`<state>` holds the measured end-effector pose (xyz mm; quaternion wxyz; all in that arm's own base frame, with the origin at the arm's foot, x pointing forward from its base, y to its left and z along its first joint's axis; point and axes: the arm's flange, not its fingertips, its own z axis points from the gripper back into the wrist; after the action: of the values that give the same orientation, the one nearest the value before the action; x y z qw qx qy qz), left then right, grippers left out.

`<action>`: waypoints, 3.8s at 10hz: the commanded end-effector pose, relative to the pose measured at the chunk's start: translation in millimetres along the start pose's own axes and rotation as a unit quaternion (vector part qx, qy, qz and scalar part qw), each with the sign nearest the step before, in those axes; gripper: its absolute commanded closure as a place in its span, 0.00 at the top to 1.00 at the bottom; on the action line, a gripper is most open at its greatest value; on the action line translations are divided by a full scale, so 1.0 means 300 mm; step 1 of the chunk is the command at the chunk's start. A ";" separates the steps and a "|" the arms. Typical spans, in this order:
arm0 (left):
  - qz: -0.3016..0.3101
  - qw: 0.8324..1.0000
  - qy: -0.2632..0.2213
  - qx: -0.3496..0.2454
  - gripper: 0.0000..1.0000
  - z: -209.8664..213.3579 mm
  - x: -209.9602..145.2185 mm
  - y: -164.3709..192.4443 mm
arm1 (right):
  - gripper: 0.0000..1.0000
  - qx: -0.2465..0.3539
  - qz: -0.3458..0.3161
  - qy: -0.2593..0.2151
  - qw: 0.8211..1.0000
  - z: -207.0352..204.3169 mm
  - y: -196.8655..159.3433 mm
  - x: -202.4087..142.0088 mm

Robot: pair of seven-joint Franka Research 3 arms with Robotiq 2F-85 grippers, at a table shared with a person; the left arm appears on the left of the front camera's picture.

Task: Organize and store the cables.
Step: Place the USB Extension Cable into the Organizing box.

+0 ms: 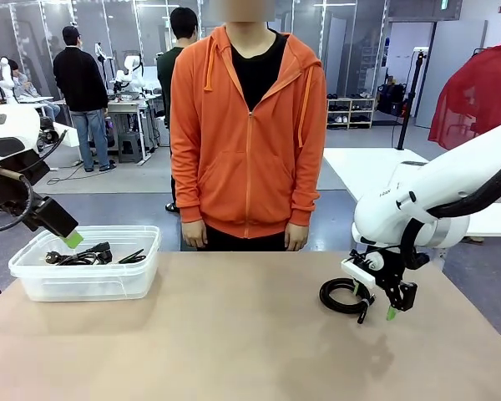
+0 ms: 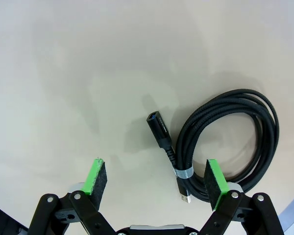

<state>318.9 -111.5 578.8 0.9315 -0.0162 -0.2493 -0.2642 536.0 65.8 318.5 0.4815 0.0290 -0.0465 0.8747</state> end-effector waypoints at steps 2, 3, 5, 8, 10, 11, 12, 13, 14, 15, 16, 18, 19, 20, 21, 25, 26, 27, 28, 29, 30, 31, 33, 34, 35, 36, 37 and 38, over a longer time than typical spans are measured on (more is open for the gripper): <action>0.001 1.000 0.002 0.000 1.00 0.004 -0.005 0.000 | 1.00 0.017 -0.015 0.012 1.000 -0.053 -0.042 -0.006; 0.001 1.000 0.002 0.000 1.00 0.004 -0.005 0.000 | 1.00 0.016 -0.020 0.011 1.000 -0.059 -0.045 -0.015; 0.001 1.000 0.002 0.000 1.00 0.004 -0.005 0.000 | 0.77 0.017 -0.023 0.014 0.999 -0.061 -0.045 -0.017; 0.001 1.000 0.002 0.000 1.00 0.004 -0.005 0.000 | 0.00 0.022 -0.025 0.026 0.999 -0.067 -0.047 -0.021; 0.001 1.000 0.002 0.000 1.00 0.004 -0.005 0.000 | 0.00 0.020 -0.028 0.027 0.999 -0.068 -0.050 -0.027; 0.001 1.000 0.002 0.000 1.00 0.004 -0.005 0.000 | 0.02 0.018 -0.028 0.030 0.999 -0.066 -0.049 -0.030; 0.001 1.000 0.002 0.000 1.00 0.004 -0.005 0.000 | 0.00 0.019 -0.029 0.030 0.999 -0.065 -0.048 -0.030; 0.001 1.000 0.002 0.000 1.00 0.004 -0.005 0.000 | 0.00 0.019 -0.030 0.030 0.999 -0.067 -0.046 -0.029; 0.001 1.000 0.002 0.000 1.00 0.004 -0.005 0.000 | 0.00 0.020 -0.033 0.029 0.999 -0.070 -0.046 -0.030; 0.001 1.000 0.002 0.000 1.00 0.004 -0.005 0.000 | 0.00 0.021 -0.043 0.018 0.999 -0.067 -0.045 -0.029; 0.001 1.000 0.002 0.000 1.00 0.004 -0.005 0.000 | 0.00 0.019 -0.075 0.011 0.997 -0.046 -0.042 -0.026; 0.001 1.000 0.002 0.000 1.00 0.004 -0.005 0.000 | 0.10 -0.002 -0.122 -0.002 0.993 0.102 -0.036 0.025; 0.001 1.000 0.002 0.000 1.00 0.004 -0.005 0.000 | 0.10 0.004 -0.127 0.009 0.992 0.191 -0.054 0.057; 0.001 1.000 0.002 0.000 1.00 0.004 -0.005 0.000 | 0.10 0.025 -0.131 0.033 0.991 0.279 -0.088 0.094; 0.001 1.000 0.002 0.000 1.00 0.004 -0.005 0.000 | 0.10 0.033 -0.136 0.063 0.988 0.326 -0.107 0.128; 0.001 1.000 0.002 0.000 1.00 0.004 -0.005 0.000 | 0.10 0.034 -0.202 0.024 0.979 0.440 -0.214 0.292; 0.001 1.000 0.002 0.000 1.00 0.004 -0.005 0.000 | 0.10 0.033 -0.200 0.009 0.979 0.452 -0.260 0.345; 0.001 1.000 0.002 0.000 1.00 0.004 -0.005 0.000 | 0.10 0.024 -0.206 0.002 0.978 0.445 -0.314 0.408; 0.001 1.000 0.002 0.000 1.00 0.004 -0.005 0.000 | 0.10 0.032 -0.202 0.010 0.979 0.431 -0.378 0.499; 0.001 1.000 0.002 0.000 1.00 0.004 -0.005 0.000 | 0.10 0.031 -0.188 0.014 0.981 0.414 -0.437 0.575; 0.001 1.000 0.002 0.000 1.00 0.004 -0.005 0.000 | 0.10 0.033 -0.182 0.014 0.983 0.384 -0.495 0.651; 0.001 1.000 0.002 0.000 1.00 0.004 -0.005 0.000 | 0.10 0.028 -0.188 0.005 0.982 0.353 -0.555 0.713; 0.001 1.000 0.002 0.000 1.00 0.004 -0.005 0.000 | 0.10 0.017 -0.186 0.011 0.982 0.258 -0.641 0.824; 0.001 1.000 0.002 0.000 1.00 0.004 -0.005 0.000 | 0.10 0.036 -0.189 0.010 0.981 0.215 -0.659 0.853; 0.001 1.000 0.002 0.000 1.00 0.004 -0.005 0.000 | 0.10 0.028 -0.195 0.010 0.980 0.191 -0.667 0.869; 0.001 1.000 0.002 0.000 1.00 0.004 -0.005 0.000 | 0.10 0.039 -0.198 0.017 0.979 0.161 -0.666 0.877; 0.001 1.000 0.002 0.000 1.00 0.004 -0.005 0.000 | 0.10 0.050 -0.196 0.018 0.979 0.115 -0.663 0.873; 0.001 1.000 0.002 0.000 1.00 0.004 -0.005 0.000 | 0.10 0.053 -0.200 0.009 0.978 0.070 -0.659 0.866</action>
<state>318.9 -111.3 578.9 0.9315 -0.0167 -0.2494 -0.2641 564.0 385.1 378.2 0.6337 0.0590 0.0092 0.7713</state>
